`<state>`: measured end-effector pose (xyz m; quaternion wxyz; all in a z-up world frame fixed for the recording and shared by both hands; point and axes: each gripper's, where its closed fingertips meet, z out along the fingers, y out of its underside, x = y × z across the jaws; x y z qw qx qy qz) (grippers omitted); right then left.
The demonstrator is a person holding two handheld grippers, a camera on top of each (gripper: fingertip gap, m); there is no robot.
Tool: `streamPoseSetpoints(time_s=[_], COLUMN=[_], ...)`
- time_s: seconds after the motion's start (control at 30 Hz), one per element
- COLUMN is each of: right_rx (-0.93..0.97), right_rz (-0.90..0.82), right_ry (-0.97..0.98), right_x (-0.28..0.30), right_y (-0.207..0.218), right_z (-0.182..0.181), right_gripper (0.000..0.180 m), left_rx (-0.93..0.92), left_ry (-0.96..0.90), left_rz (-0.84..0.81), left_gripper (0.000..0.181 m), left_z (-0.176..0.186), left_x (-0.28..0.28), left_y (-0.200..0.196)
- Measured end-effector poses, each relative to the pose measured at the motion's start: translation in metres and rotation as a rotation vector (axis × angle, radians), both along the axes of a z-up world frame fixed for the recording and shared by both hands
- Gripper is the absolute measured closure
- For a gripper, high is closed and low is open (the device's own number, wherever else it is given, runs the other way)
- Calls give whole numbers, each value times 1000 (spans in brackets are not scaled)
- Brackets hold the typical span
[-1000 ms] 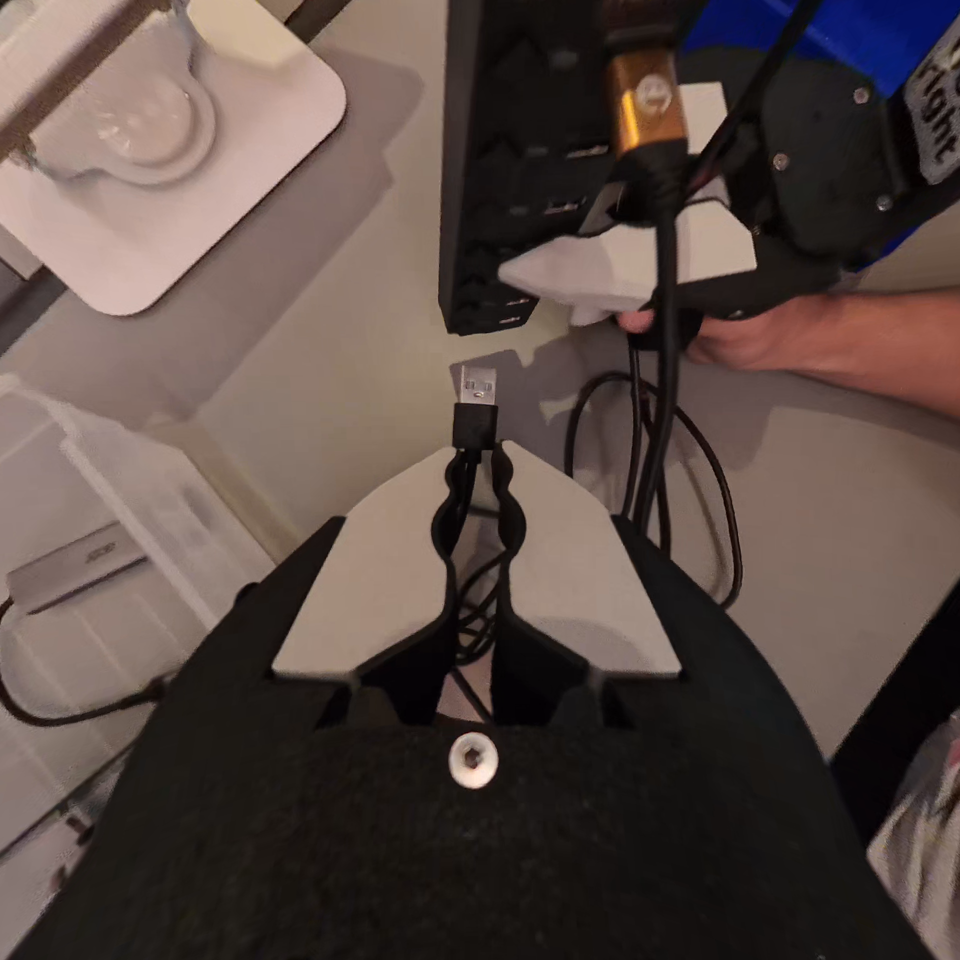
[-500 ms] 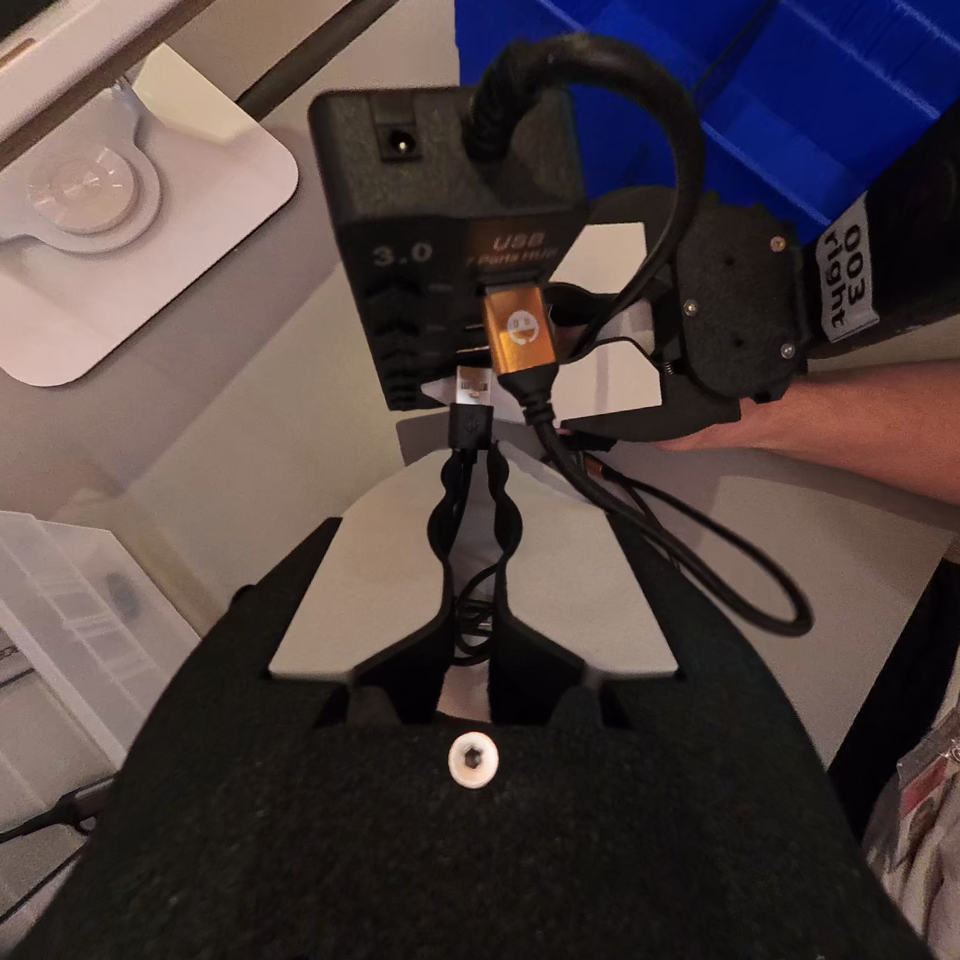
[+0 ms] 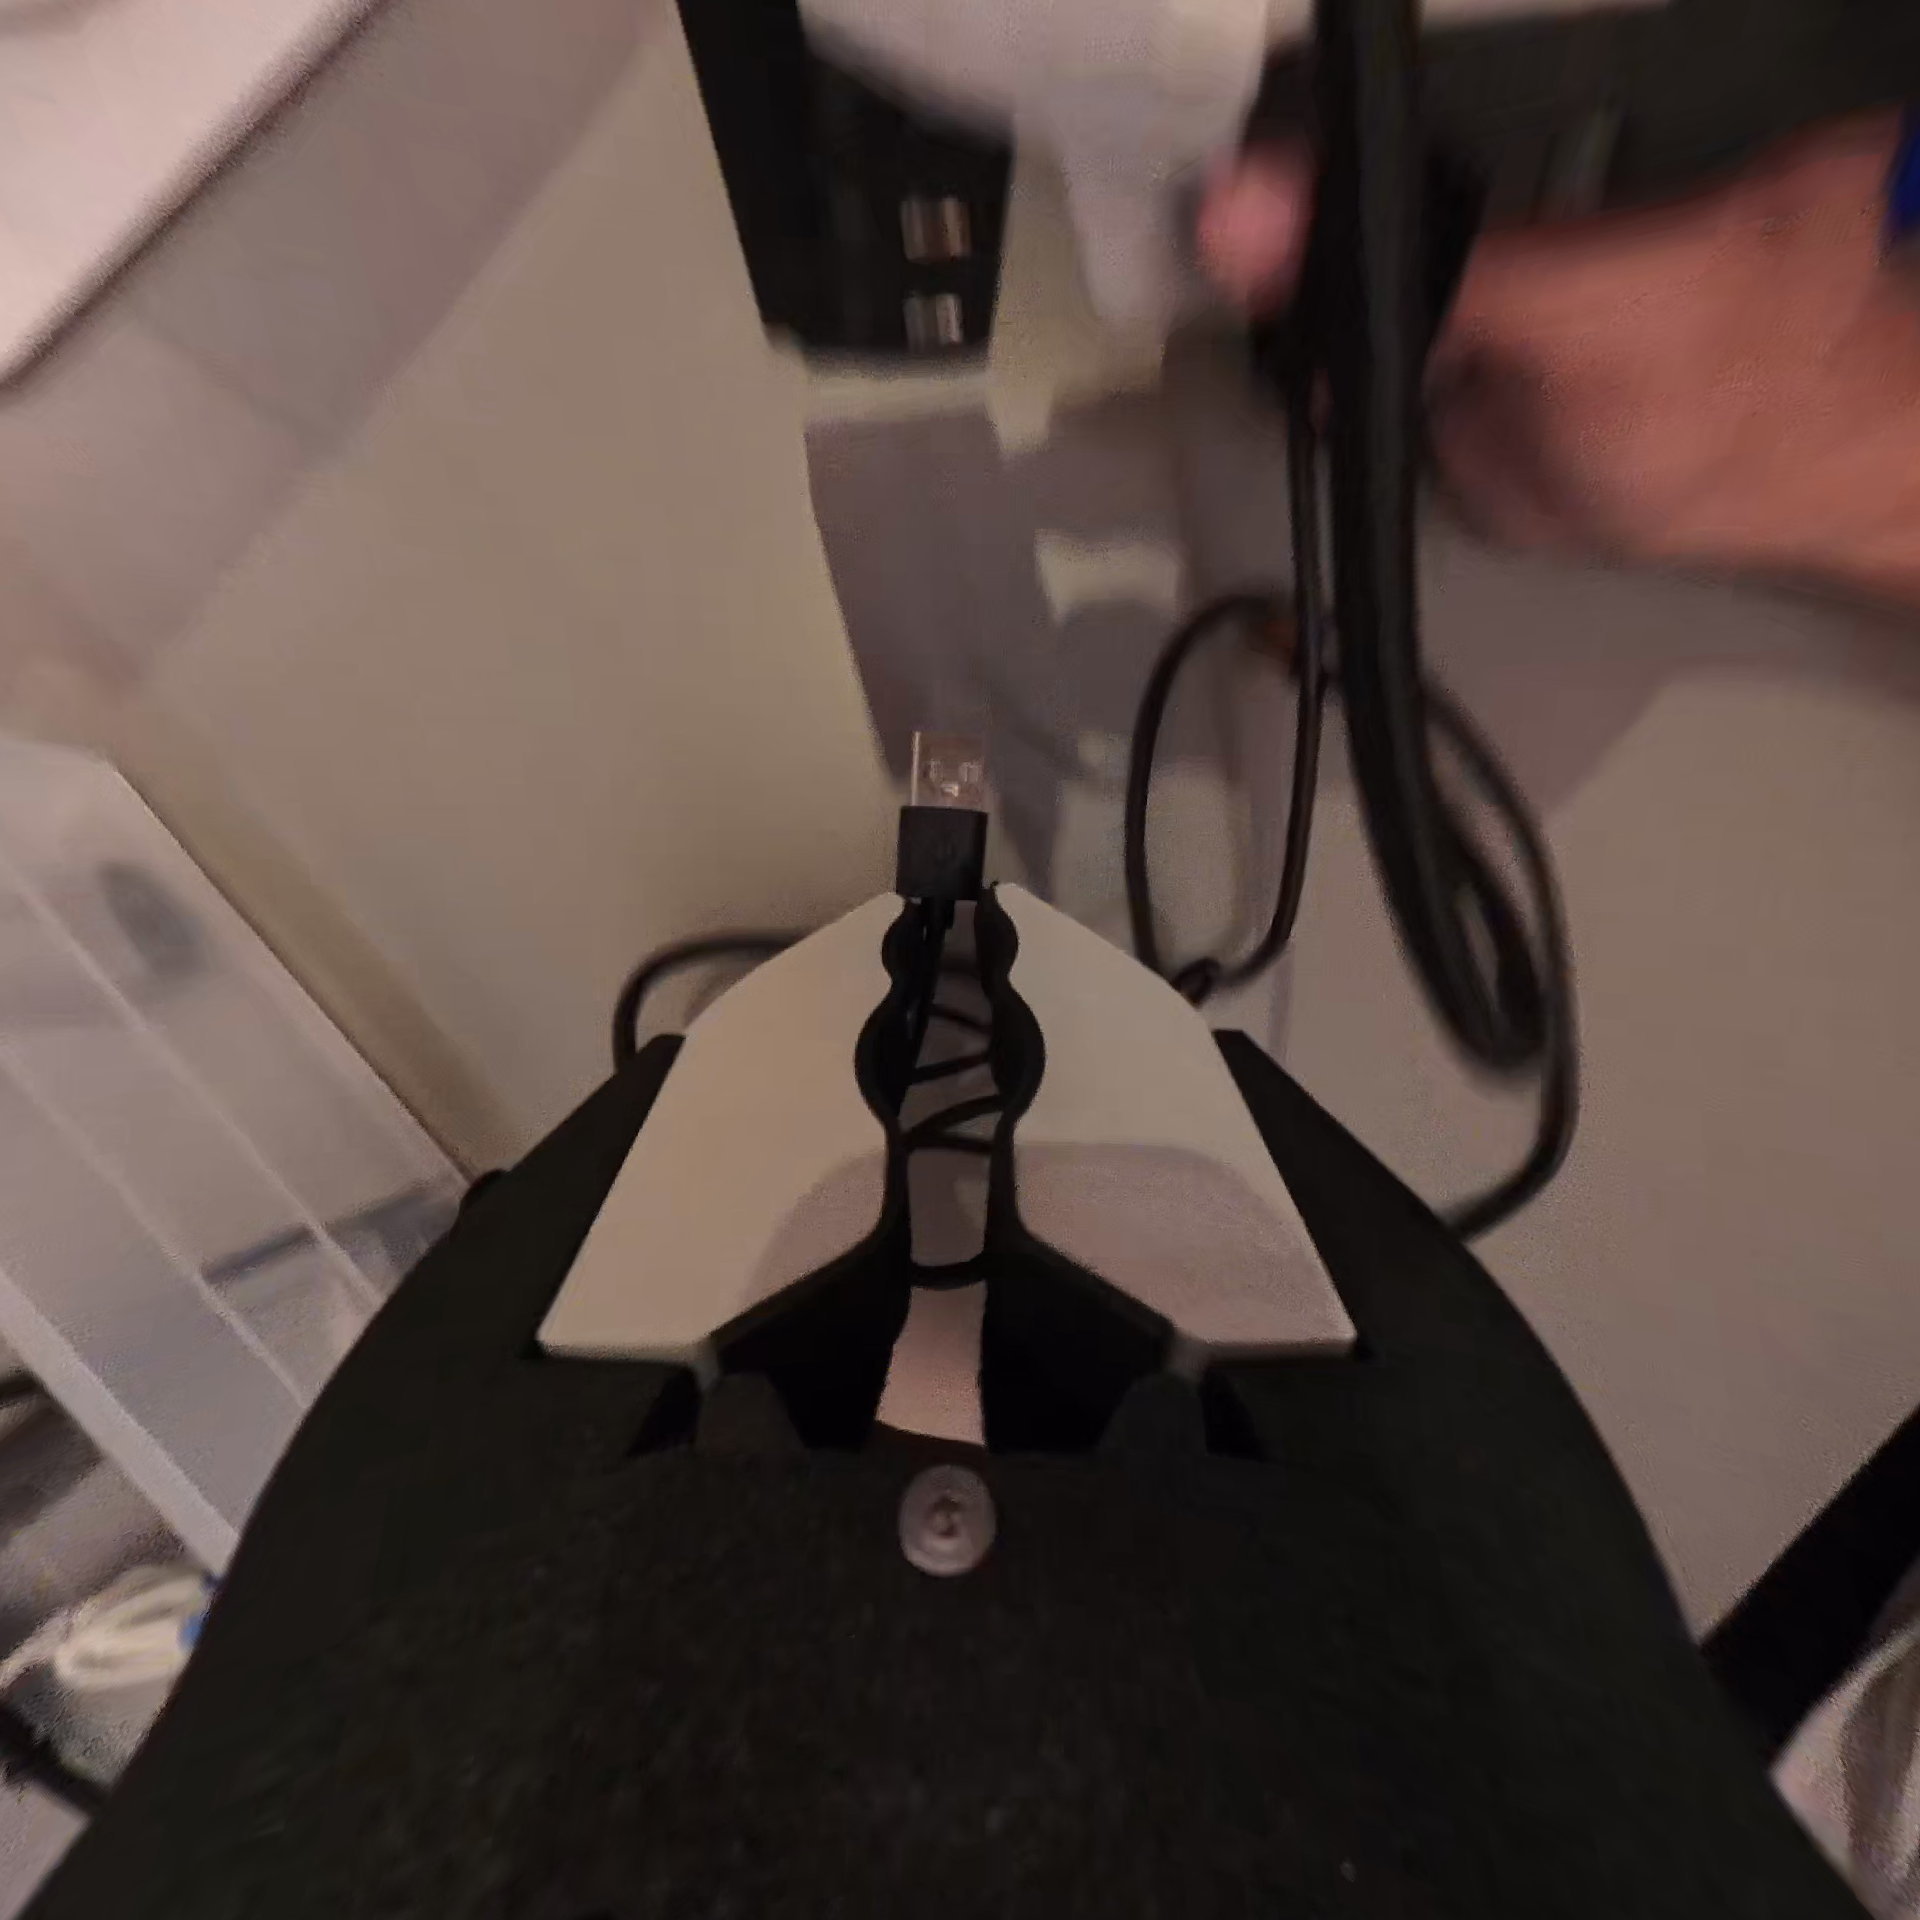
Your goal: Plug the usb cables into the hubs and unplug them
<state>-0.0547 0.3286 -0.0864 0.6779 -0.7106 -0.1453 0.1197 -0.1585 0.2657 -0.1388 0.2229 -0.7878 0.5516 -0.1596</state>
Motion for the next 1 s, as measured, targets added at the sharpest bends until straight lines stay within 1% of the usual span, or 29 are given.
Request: streamPoseSetpoints(time_s=[0.1,0.13,0.2,0.23,0.3,0.37,0.47,0.57,0.63,0.7,0.73,0.87,0.93,0.97,1.0], right_rx=[-14,-20,-20,-18,-15,-8,-8,-10,-7,-6,-8,-10,0,14,31], right_rz=[-29,-30,-26,-24,-16,-11,0,15,21,26,27,19,7,6,11], right_ry=[37,45,46,40,25,18,16,20,16,14,16,42,67,92,126], right_x=[10,11,10,9,6,4,3,0,-1,-2,-2,3,7,10,13], right_y=[4,5,6,6,5,2,0,0,1,1,1,1,1,0,-1], right_z=[-1,-2,-2,-2,-2,-1,-1,-1,-1,-1,-1,0,2,5,10], right_gripper=[154,154,154,154,154,154,154,154,154,154,154,154,154,154,154], left_rx=[-67,-93,-113,-106,-134,-86,-16,102,124,150,158,119,140,139,128], left_ry=[127,121,87,61,28,-3,-100,-211,-210,-186,-214,-512,-578,-575,-543], left_rz=[-84,-107,-93,-74,-95,-95,-65,-118,-161,-141,-129,-175,-115,-69,-23], left_gripper=[171,171,171,168,164,159,152,153,157,157,157,156,156,156,156], left_z=[-27,-30,-29,-28,-29,-29,-11,18,21,20,27,97,119,119,109], left_x=[-35,-39,-39,-36,-30,-27,-33,-43,-51,-56,-55,-50,-61,-70,-80], left_y=[-37,-49,-61,-63,-77,-78,-71,-72,-77,-70,-68,-86,-79,-73,-68])
